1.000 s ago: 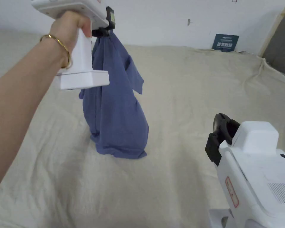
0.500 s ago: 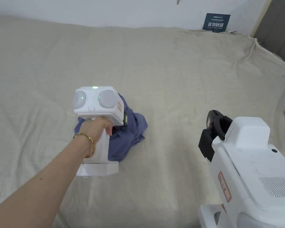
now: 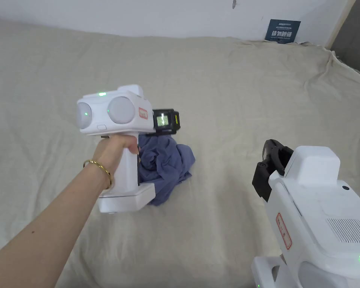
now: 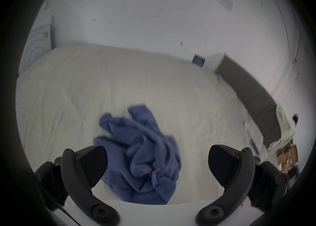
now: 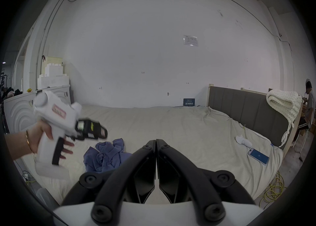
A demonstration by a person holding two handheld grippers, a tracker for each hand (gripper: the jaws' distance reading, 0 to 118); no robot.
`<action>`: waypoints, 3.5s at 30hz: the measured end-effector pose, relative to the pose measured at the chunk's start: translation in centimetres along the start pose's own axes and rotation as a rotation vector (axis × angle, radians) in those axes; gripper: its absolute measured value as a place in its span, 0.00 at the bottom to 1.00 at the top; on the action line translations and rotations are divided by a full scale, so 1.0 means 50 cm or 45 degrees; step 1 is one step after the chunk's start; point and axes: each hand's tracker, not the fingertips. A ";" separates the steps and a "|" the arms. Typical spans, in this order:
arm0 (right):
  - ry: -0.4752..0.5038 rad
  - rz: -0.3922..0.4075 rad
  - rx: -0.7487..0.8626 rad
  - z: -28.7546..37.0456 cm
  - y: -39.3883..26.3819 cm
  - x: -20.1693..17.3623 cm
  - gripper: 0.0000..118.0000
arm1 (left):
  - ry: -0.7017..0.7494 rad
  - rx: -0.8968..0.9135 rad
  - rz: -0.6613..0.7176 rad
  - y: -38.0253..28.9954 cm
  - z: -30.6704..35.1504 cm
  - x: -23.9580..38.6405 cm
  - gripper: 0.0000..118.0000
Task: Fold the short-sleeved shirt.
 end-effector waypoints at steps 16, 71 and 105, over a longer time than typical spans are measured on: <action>0.020 0.025 0.046 -0.043 0.017 -0.018 0.00 | 0.459 0.714 -0.395 -0.098 0.197 -0.088 1.00; 0.046 0.023 -0.032 -0.064 -0.034 -0.037 0.01 | 0.428 0.626 -0.290 -0.251 0.203 -0.120 0.00; 0.160 -0.035 -1.228 -0.719 -0.079 -0.144 0.69 | 0.448 0.579 -0.237 -0.203 0.146 -0.161 0.00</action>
